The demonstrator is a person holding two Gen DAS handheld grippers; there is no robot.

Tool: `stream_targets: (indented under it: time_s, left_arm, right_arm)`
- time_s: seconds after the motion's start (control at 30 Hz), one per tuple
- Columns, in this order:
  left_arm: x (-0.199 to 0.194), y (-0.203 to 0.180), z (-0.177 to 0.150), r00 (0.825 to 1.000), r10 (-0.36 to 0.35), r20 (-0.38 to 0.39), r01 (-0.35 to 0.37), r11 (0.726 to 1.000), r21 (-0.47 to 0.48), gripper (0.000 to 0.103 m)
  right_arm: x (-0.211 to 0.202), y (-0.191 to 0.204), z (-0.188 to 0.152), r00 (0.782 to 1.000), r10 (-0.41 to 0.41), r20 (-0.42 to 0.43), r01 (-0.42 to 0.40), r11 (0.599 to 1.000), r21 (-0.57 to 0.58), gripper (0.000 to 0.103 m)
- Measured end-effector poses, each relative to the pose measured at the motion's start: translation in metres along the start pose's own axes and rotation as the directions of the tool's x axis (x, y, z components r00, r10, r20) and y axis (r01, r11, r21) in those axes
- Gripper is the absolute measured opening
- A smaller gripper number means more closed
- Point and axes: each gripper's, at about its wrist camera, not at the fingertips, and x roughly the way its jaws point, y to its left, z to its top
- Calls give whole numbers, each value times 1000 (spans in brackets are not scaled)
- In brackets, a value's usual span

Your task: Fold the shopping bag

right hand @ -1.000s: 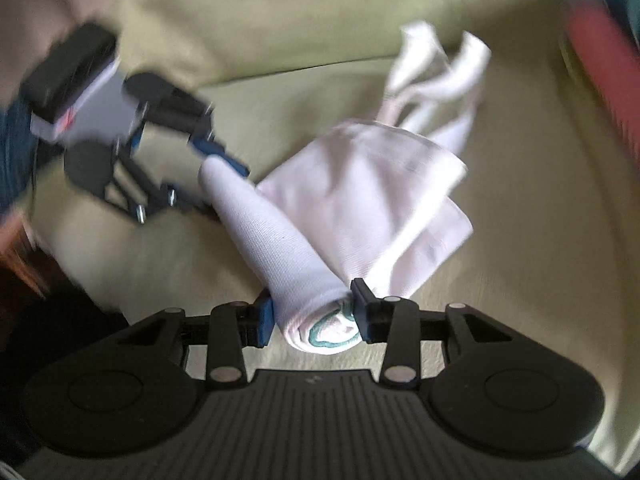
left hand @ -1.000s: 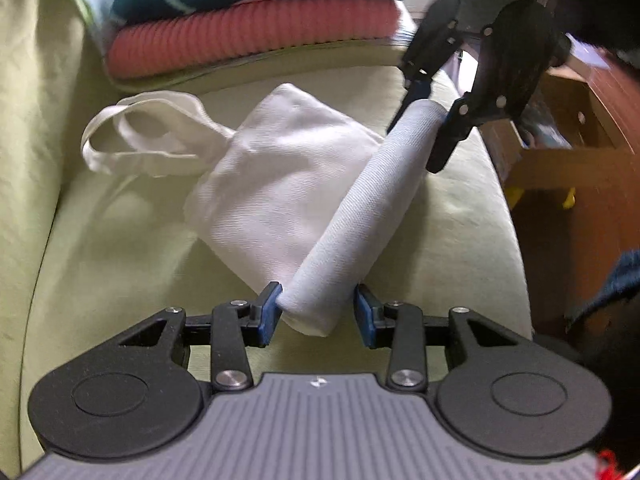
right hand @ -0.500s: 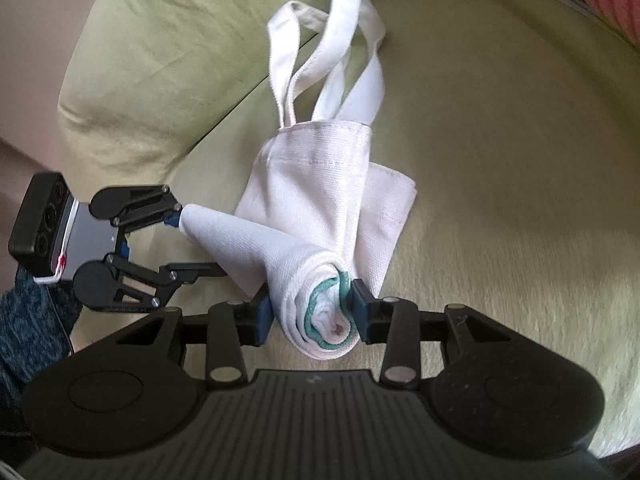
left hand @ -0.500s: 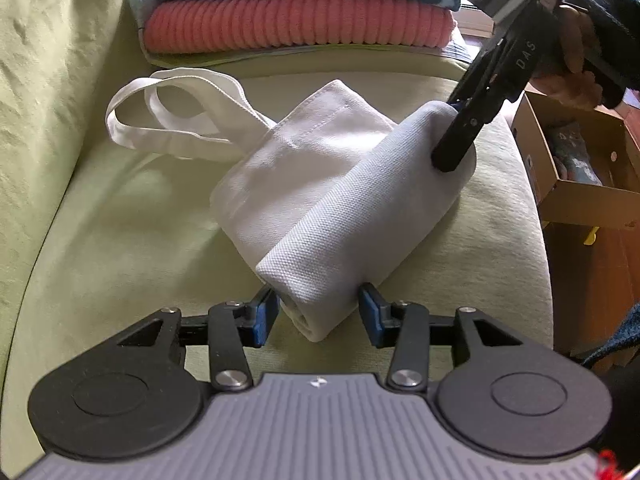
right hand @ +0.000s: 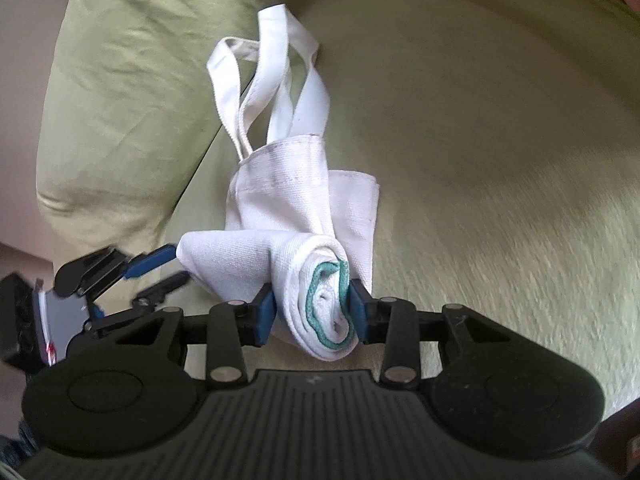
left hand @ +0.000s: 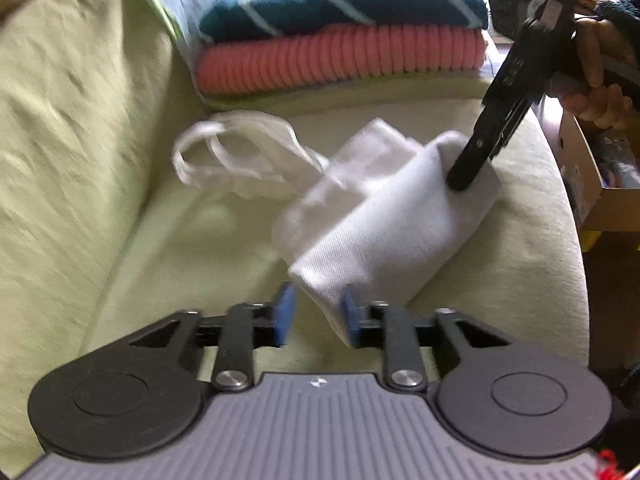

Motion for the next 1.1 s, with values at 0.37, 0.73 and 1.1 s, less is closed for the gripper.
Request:
stream_targets:
  time_s: [0.37,0.73,1.1]
  left_arm:
    - [21,-15,2,999,-41,22,43,997,-65,12]
    - [30,-7,12,996,-56,65,64,991,-119,15]
    - [58,-1,24,991,-124,-50,111,970,-216,9]
  right_arm:
    - [-1,-8,-8,998,18,55,-22,998,66,32]
    - [4,-3,3,1000,-18,7,17,994,103,31]
    - [0,53,-12,959,-250,132,267,955,-132,42]
